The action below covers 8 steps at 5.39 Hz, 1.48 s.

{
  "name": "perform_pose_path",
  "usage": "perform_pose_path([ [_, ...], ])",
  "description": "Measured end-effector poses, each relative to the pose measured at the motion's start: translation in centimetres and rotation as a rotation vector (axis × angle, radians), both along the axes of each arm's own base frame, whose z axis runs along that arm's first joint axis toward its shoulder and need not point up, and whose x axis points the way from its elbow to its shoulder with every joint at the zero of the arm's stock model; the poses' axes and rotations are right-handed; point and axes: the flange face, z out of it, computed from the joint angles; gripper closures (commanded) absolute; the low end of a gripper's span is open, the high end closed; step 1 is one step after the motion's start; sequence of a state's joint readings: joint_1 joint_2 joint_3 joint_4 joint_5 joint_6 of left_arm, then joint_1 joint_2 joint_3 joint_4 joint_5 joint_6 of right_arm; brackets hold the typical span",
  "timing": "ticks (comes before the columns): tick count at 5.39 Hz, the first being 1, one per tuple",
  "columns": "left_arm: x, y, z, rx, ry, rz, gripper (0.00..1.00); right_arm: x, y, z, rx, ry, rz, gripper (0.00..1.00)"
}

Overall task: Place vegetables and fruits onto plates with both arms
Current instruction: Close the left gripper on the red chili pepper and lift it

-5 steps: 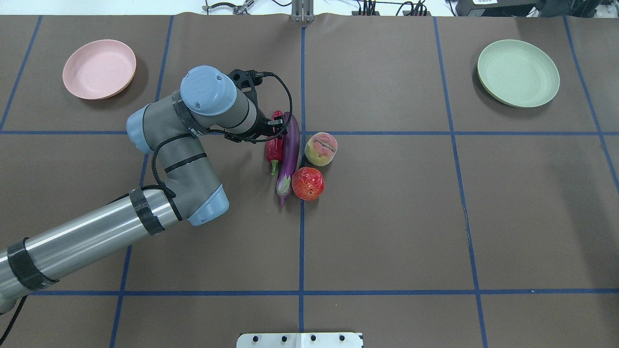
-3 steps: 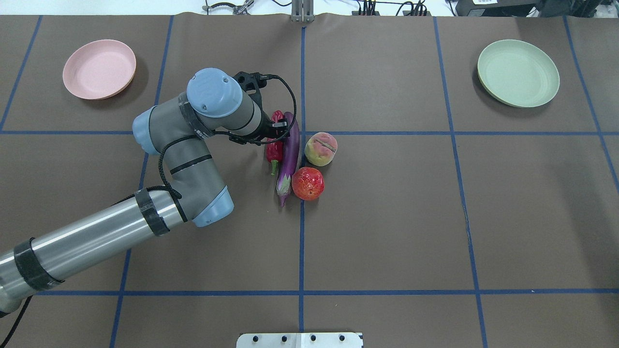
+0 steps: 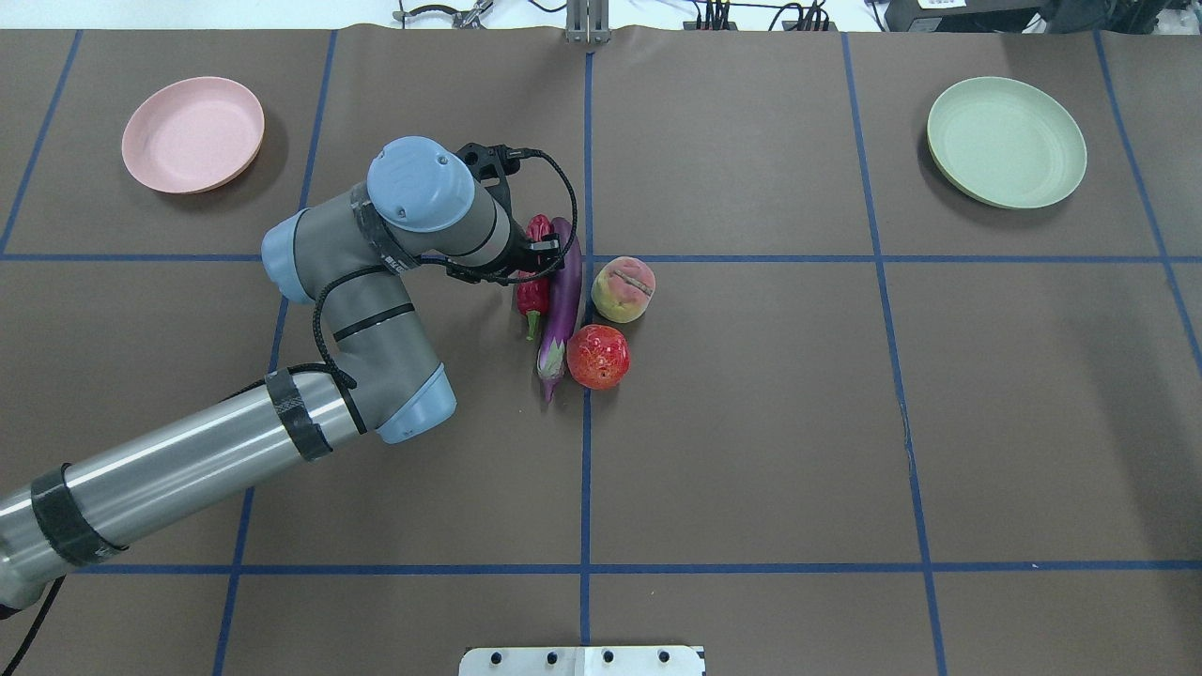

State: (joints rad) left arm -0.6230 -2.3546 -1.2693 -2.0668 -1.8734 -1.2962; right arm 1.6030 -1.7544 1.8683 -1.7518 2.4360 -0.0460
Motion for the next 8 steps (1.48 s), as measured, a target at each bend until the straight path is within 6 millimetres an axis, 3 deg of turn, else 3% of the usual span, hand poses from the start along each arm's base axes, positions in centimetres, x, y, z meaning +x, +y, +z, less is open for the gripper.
perform_pose_path([
  [2,0.5,0.1,0.3,-0.003,-0.006,0.005,0.44,0.0,0.0,0.2,-0.004,0.0,-0.001,0.0],
  [3,0.7,0.3,0.1,-0.003,-0.005,0.01,0.62,0.0,0.0,0.4,-0.006,0.003,-0.001,0.0],
  [4,1.0,0.6,0.1,-0.003,-0.004,0.013,0.92,0.0,-0.1,0.6,-0.008,0.007,-0.002,0.0],
  [5,1.1,0.7,0.1,-0.003,-0.005,0.016,1.0,0.1,-0.1,0.7,-0.009,0.008,-0.003,0.0],
  [7,0.6,0.3,-0.1,0.0,-0.003,0.011,1.0,0.1,-0.7,0.1,0.003,0.011,-0.002,0.0],
  [8,-1.1,-1.3,-0.3,0.001,0.0,-0.014,1.0,0.1,-1.5,-0.7,0.03,0.013,0.0,0.0],
])
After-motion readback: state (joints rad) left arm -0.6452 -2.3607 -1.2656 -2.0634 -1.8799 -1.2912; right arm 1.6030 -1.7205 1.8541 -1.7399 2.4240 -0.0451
